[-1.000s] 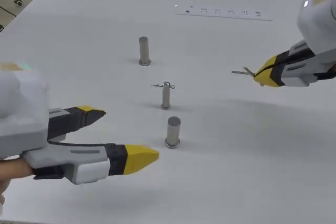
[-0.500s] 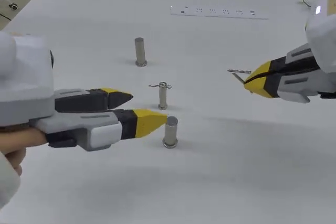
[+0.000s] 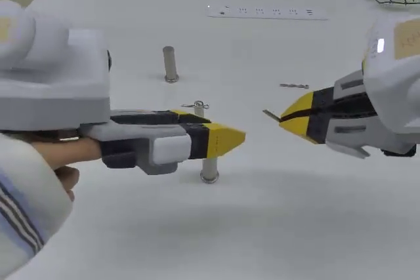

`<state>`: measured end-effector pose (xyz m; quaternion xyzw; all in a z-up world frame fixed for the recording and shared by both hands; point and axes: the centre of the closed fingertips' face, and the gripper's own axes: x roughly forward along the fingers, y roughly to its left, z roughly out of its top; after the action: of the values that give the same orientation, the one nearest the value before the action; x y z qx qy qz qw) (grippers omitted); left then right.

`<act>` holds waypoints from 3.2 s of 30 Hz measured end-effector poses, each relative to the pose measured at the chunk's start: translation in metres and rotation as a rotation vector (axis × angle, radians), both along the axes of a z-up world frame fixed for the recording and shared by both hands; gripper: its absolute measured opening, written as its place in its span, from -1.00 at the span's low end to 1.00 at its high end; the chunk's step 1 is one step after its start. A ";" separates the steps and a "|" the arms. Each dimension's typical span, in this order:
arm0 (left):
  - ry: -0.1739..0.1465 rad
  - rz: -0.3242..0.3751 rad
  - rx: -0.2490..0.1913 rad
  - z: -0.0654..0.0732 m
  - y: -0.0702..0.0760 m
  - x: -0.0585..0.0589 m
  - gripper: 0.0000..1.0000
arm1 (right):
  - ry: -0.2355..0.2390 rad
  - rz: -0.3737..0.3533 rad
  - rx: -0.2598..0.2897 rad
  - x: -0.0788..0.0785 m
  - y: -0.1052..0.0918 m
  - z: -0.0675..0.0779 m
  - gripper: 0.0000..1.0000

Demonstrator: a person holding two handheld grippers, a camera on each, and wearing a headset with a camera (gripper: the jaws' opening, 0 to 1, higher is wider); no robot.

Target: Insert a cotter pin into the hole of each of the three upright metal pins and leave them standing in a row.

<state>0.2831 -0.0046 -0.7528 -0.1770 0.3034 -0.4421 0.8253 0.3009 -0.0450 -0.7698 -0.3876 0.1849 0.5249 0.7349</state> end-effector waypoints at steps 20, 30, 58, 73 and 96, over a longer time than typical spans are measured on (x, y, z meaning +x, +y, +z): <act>0.095 -0.042 -0.073 -0.002 -0.023 -0.011 -0.73 | -0.025 0.092 -0.014 -0.027 0.022 0.000 -0.95; 0.121 -0.050 -0.080 -0.002 -0.023 -0.014 -0.78 | -0.035 0.112 -0.030 -0.031 0.021 0.001 -0.95; 0.114 -0.041 -0.057 -0.004 -0.020 -0.011 -0.96 | -0.090 0.135 -0.078 -0.032 0.019 0.006 -0.95; 0.094 -0.061 -0.014 -0.005 -0.019 -0.015 -1.00 | -0.100 0.157 -0.088 -0.036 0.019 0.007 -0.94; -0.025 -0.169 -0.013 0.007 -0.012 -0.030 -1.00 | 0.170 0.085 0.137 -0.044 0.016 0.009 -0.64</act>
<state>0.2529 -0.0162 -0.7459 -0.1506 0.3041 -0.5143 0.7876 0.2570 -0.0291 -0.7611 -0.2983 0.1937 0.5979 0.7184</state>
